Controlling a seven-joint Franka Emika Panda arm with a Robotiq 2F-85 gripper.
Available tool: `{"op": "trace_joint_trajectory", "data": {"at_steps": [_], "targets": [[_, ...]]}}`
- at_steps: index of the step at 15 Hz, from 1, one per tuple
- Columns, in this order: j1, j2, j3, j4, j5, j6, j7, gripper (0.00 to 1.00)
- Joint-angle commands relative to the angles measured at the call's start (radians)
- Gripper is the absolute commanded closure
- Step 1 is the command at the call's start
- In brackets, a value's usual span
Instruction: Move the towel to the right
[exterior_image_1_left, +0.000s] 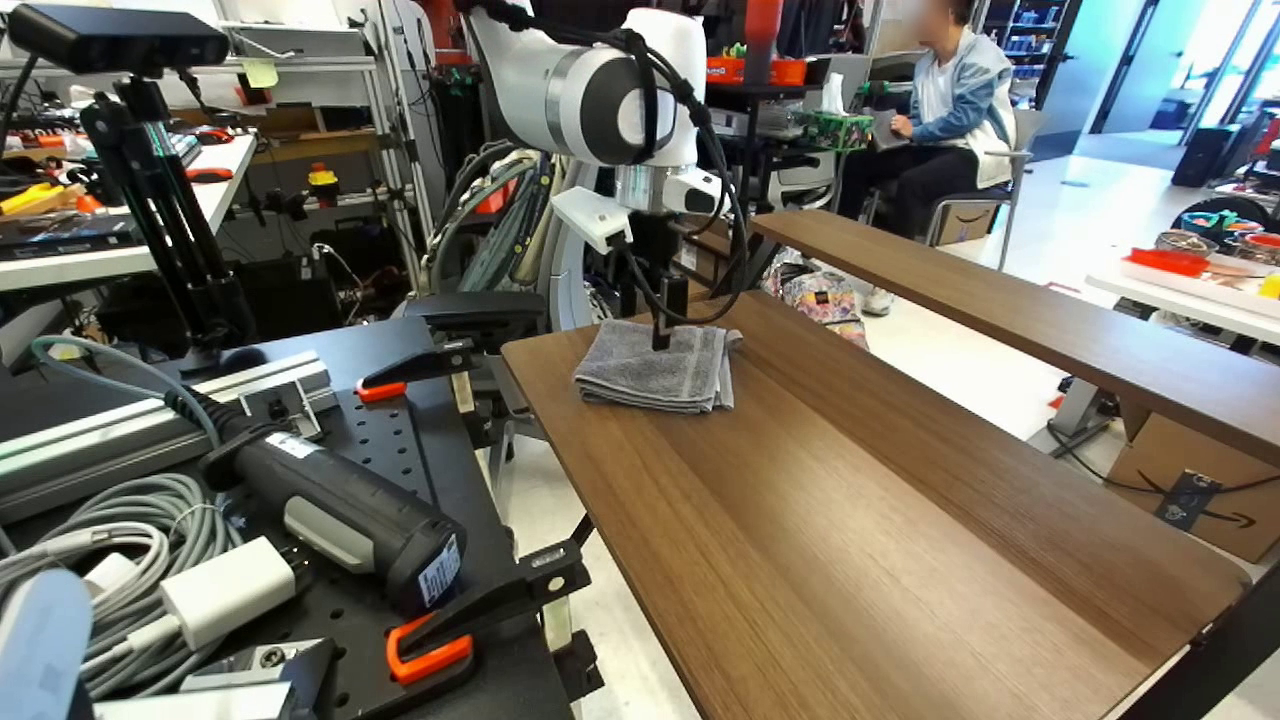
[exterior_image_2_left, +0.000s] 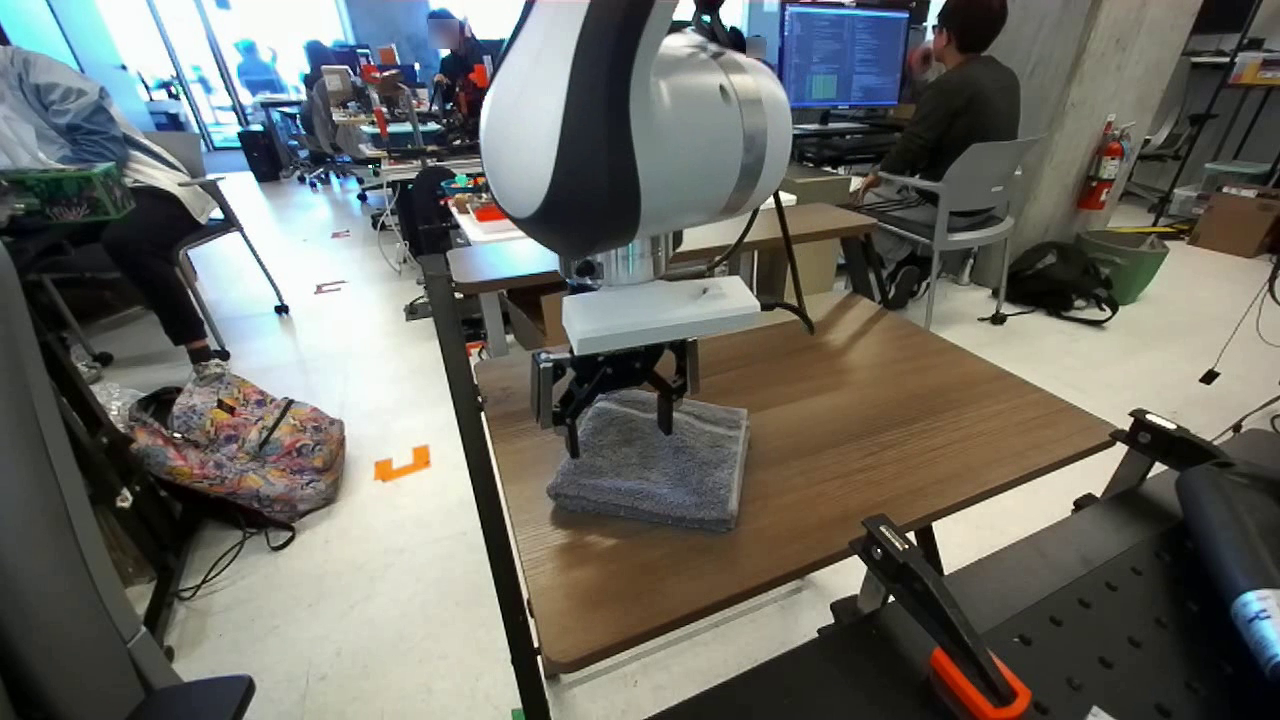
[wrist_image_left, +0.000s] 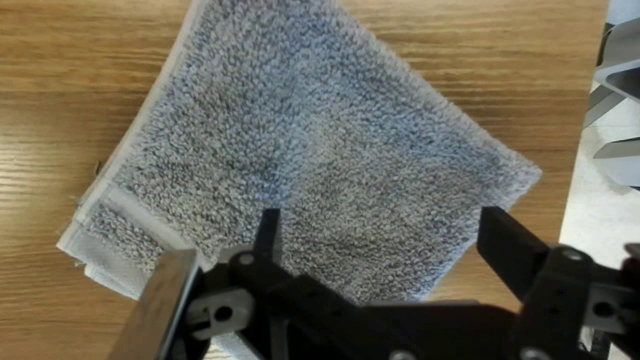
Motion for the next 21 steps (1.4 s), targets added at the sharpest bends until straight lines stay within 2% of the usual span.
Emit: {"op": "trace_joint_trajectory", "data": {"at_steps": [1, 11, 16, 21], "targets": [[0.023, 0.083, -0.038, 0.114, -0.001, -0.048, 0.011, 0.00], [-0.027, 0.149, -0.091, 0.222, 0.005, -0.138, 0.010, 0.00], [-0.104, 0.187, -0.127, 0.288, 0.029, -0.173, 0.042, 0.00], [-0.227, 0.237, -0.119, 0.381, 0.103, -0.238, 0.050, 0.00]]}}
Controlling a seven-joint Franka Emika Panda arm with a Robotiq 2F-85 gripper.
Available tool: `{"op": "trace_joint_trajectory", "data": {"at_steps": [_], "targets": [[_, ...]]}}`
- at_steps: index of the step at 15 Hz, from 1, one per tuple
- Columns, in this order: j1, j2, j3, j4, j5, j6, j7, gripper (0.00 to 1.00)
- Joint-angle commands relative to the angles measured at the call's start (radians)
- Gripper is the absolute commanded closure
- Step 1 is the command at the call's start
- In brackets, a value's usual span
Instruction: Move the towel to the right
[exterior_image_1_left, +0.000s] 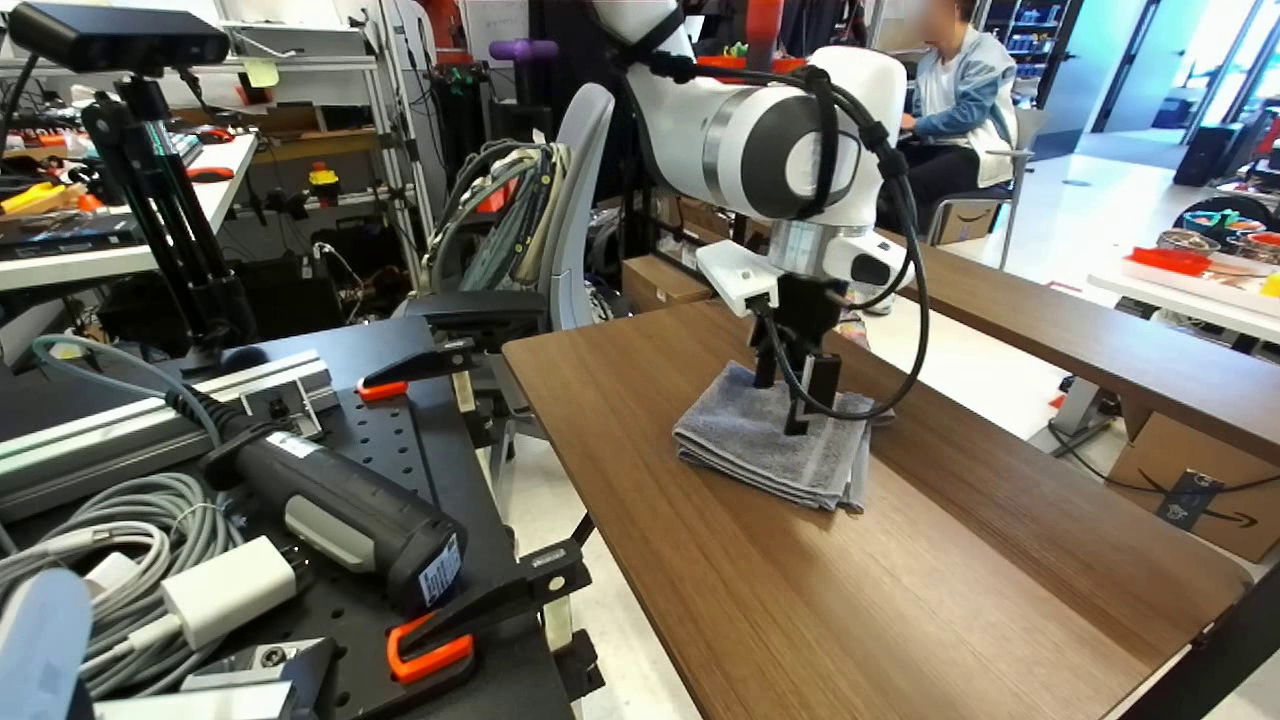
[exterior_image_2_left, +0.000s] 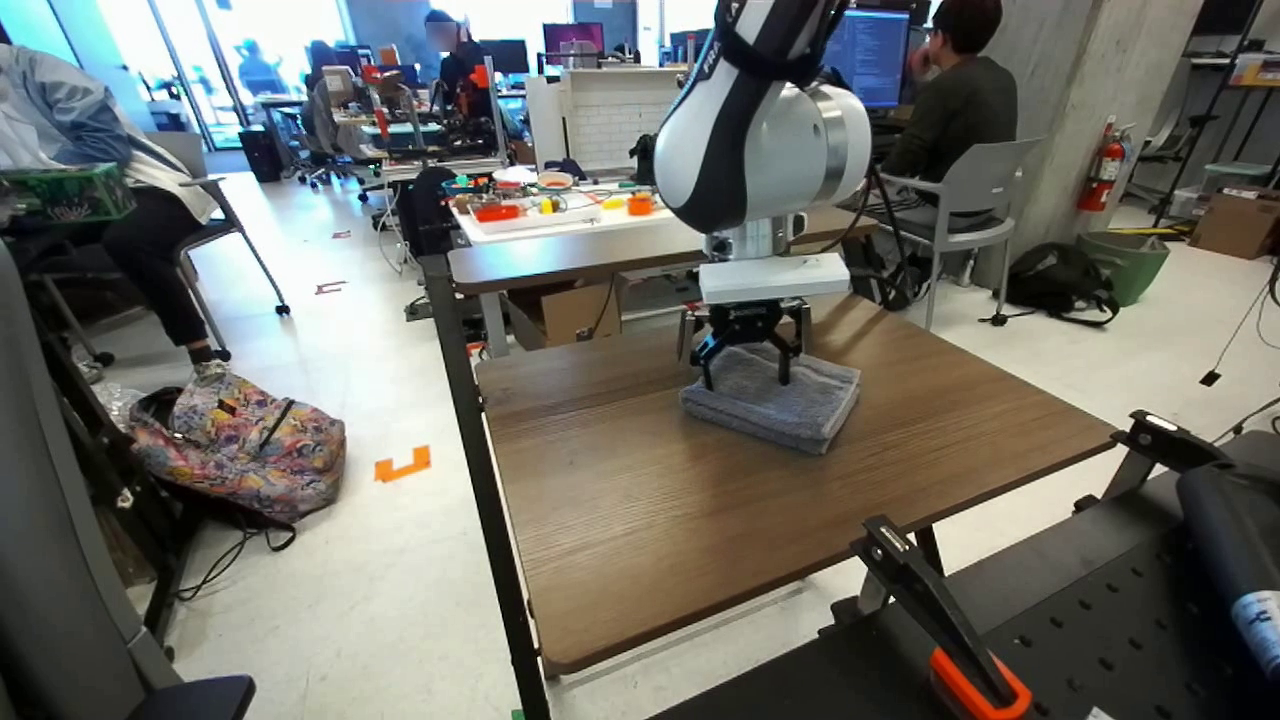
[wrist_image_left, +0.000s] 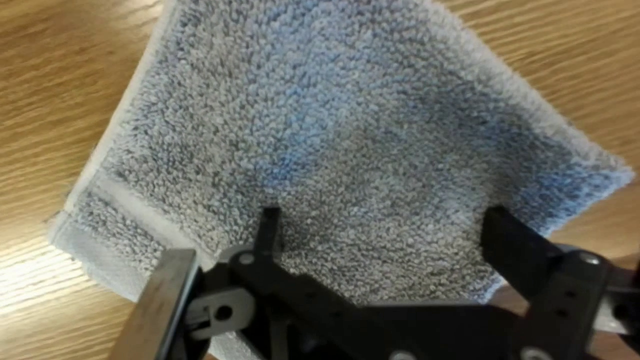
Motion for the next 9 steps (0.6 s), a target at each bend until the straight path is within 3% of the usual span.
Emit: {"op": "trace_joint_trajectory", "data": {"at_steps": [1, 9], "targets": [[-0.078, 0.068, 0.009, 0.113, 0.070, -0.075, 0.010, 0.00], [-0.217, 0.073, 0.041, 0.221, 0.222, -0.174, 0.017, 0.00]]}}
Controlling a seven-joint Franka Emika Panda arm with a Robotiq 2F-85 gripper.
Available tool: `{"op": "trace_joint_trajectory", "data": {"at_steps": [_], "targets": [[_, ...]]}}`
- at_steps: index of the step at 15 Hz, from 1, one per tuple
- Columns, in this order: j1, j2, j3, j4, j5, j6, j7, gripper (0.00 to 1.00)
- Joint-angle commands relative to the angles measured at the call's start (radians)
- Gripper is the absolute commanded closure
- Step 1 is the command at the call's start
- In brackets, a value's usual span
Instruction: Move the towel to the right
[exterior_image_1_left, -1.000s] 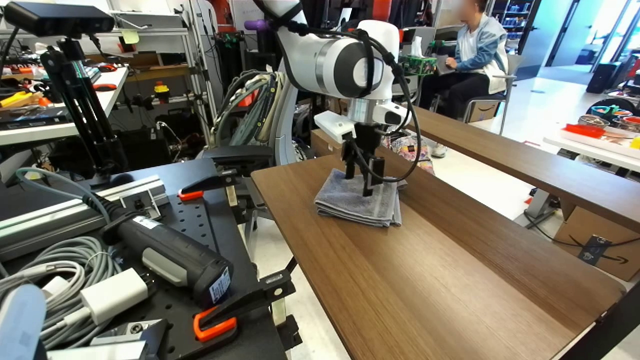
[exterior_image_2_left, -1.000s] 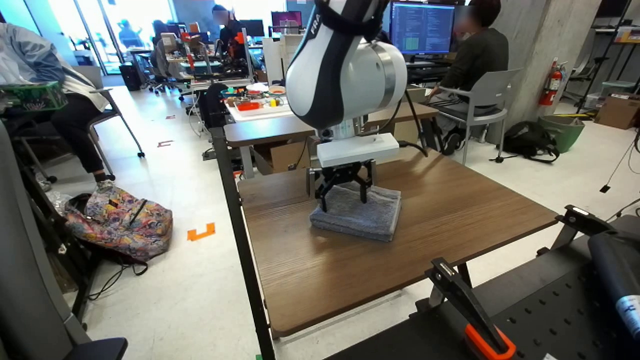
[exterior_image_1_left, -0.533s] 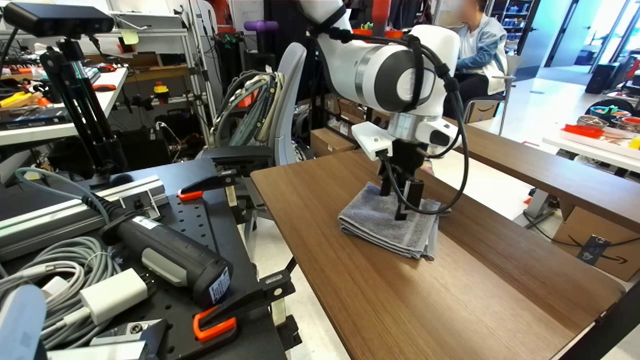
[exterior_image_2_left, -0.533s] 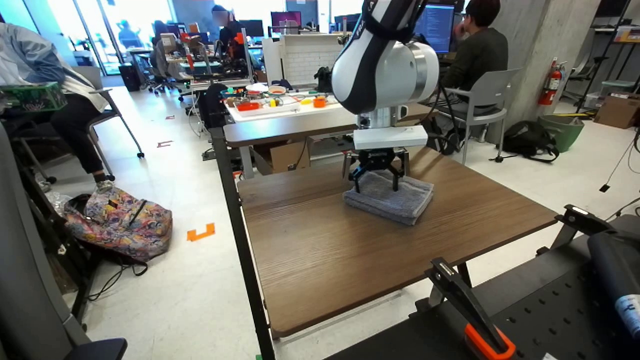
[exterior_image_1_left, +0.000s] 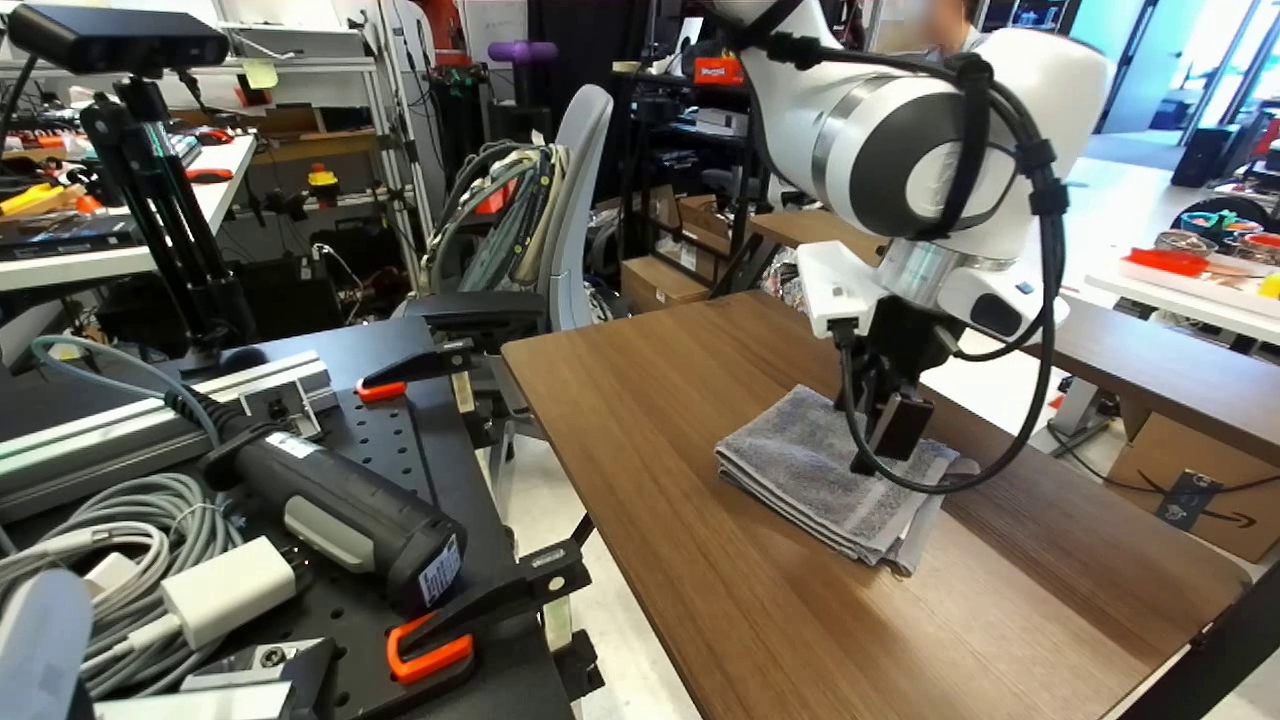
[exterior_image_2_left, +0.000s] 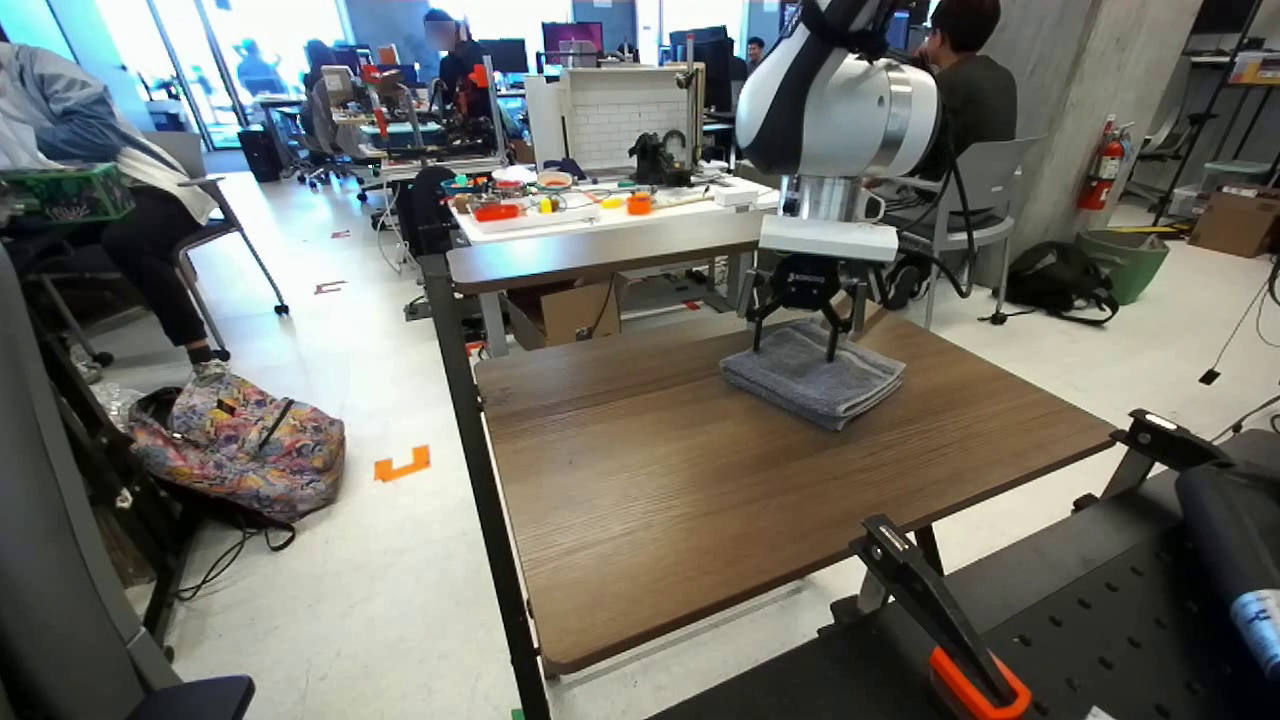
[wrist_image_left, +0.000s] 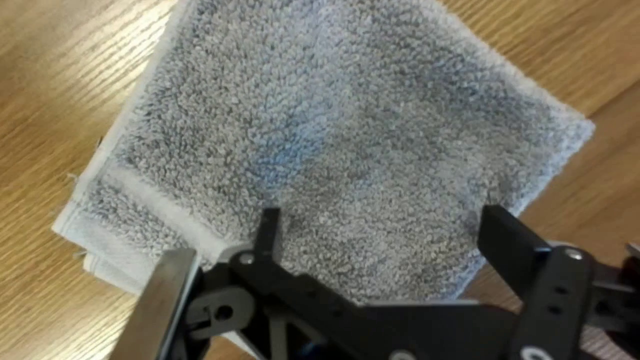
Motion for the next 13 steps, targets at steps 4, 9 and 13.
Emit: {"op": "trace_joint_trajectory", "data": {"at_steps": [4, 9, 13], "targets": [[-0.035, 0.006, 0.028, 0.052, 0.059, -0.043, 0.003, 0.00], [0.012, -0.177, 0.045, -0.224, 0.032, 0.071, -0.066, 0.00], [0.026, -0.118, 0.033, -0.143, 0.031, 0.023, -0.035, 0.00]]}}
